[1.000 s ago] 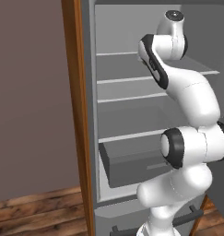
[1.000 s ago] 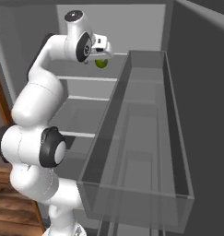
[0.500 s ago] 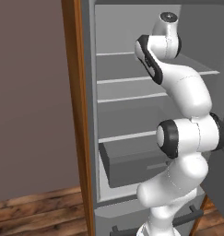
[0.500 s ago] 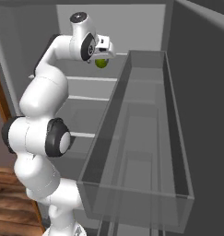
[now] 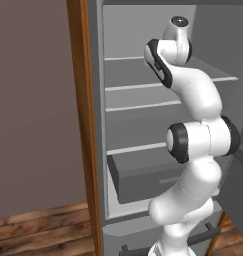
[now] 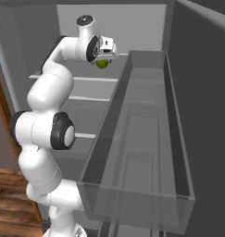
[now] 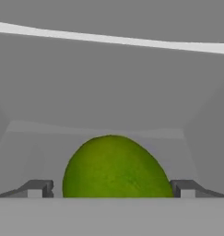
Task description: Place the cold items (lime and sweet potato) from the fridge in one tupperware on the dining counter. Place the warm items (hot dog and kebab skewer) in the stove area in another tupperware.
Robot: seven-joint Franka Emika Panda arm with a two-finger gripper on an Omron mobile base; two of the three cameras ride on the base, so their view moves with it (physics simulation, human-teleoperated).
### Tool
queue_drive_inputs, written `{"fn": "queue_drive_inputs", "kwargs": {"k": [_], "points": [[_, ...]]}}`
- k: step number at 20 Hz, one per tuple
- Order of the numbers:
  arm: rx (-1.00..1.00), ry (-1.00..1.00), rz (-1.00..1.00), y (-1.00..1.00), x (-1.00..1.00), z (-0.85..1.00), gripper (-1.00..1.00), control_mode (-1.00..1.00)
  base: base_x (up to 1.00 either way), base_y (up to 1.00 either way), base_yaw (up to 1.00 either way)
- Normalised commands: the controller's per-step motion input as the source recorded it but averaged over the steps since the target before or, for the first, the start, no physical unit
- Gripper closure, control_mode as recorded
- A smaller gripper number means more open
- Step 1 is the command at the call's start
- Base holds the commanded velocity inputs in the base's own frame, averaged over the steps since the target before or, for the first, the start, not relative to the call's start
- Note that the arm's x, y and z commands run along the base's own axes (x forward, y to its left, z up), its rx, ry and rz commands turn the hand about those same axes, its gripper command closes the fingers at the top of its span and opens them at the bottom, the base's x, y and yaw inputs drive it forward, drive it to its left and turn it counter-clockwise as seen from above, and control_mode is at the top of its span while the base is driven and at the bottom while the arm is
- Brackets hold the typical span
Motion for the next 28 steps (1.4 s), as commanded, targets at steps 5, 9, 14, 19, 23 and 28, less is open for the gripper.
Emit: {"fn": "queue_drive_inputs", "kwargs": {"k": [5,9,14,19,23,28], "points": [[0.01,0.01,0.02,-0.04,0.28,-0.08,-1.0,-1.0,0.0,0.0,0.0],[0.0,0.0,0.01,-0.03,0.12,-0.06,-1.0,-1.0,0.0,0.0,0.0],[0.0,0.0,0.0,0.0,0.0,-0.15,-1.0,-1.0,0.0,0.0,0.0],[0.0,0.0,0.0,-0.01,-0.02,-0.18,-1.0,-1.0,0.0,0.0,0.0],[0.0,0.0,0.0,-0.01,-0.02,-0.16,-1.0,-1.0,0.0,0.0,0.0],[0.0,0.0,0.0,0.0,-0.05,-0.15,-1.0,-1.0,0.0,0.0,0.0]]}}
